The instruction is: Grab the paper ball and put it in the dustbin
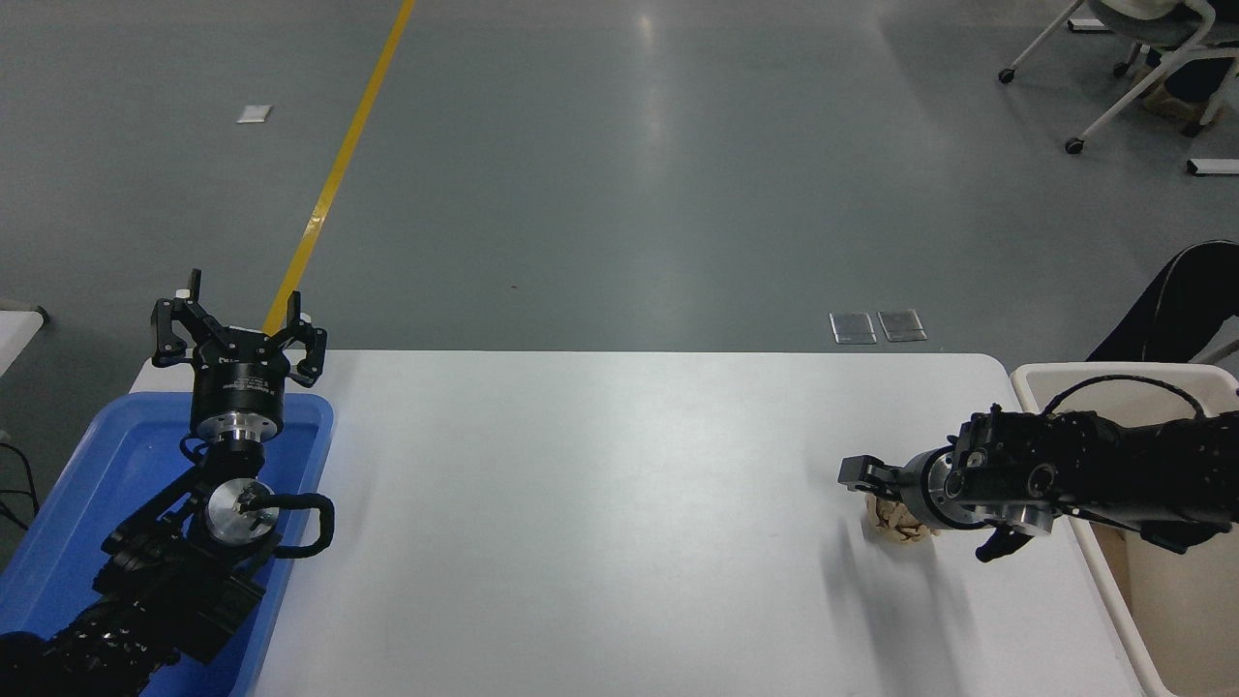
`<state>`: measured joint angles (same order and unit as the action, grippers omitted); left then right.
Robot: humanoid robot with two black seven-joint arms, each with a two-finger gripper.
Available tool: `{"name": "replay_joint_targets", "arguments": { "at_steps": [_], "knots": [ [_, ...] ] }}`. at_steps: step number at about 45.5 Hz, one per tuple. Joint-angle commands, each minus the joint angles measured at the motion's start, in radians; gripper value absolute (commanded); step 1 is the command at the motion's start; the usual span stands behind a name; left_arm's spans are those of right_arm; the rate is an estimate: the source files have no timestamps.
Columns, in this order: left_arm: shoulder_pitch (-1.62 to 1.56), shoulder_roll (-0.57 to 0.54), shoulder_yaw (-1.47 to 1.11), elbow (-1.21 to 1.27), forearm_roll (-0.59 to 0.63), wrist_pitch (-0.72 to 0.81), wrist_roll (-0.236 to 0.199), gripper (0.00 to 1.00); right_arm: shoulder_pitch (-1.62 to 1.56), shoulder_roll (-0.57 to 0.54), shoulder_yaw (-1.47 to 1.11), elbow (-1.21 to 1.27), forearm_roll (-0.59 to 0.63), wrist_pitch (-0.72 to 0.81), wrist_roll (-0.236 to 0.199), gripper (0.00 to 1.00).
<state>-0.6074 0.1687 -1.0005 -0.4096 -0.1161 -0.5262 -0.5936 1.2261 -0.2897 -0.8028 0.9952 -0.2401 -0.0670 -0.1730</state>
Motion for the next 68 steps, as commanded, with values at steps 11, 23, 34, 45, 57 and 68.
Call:
{"name": "replay_joint_targets", "arguments": {
  "at_steps": [11, 23, 34, 45, 57, 68],
  "knots": [
    [0.000, 0.000, 0.000, 0.000, 0.000, 0.000, 0.000, 0.99, -0.057, 0.066, -0.003, -0.063, -0.071, -0.025, -0.005, 0.58],
    [0.000, 0.000, -0.001, 0.000, 0.000, 0.000, 0.000, 0.99, -0.060, 0.058, -0.015, -0.072, -0.090, 0.007, -0.026, 0.00],
    [0.000, 0.000, 0.000, 0.000, 0.000, 0.000, 0.000, 0.99, -0.036, 0.035, -0.012, -0.069, -0.088, 0.009, -0.026, 0.00],
    [0.000, 0.000, -0.001, 0.000, 0.000, 0.000, 0.000, 0.99, 0.042, -0.121, -0.013, 0.048, -0.099, 0.029, -0.019, 0.00],
    [0.000, 0.000, -0.001, 0.000, 0.000, 0.000, 0.000, 0.99, 0.294, -0.292, -0.094, 0.361, -0.099, 0.108, -0.014, 0.00],
    [0.000, 0.000, -0.001, 0.000, 0.000, 0.000, 0.000, 0.99, 0.630, -0.379, -0.239, 0.580, -0.094, 0.272, -0.007, 0.00]
  ]
}}
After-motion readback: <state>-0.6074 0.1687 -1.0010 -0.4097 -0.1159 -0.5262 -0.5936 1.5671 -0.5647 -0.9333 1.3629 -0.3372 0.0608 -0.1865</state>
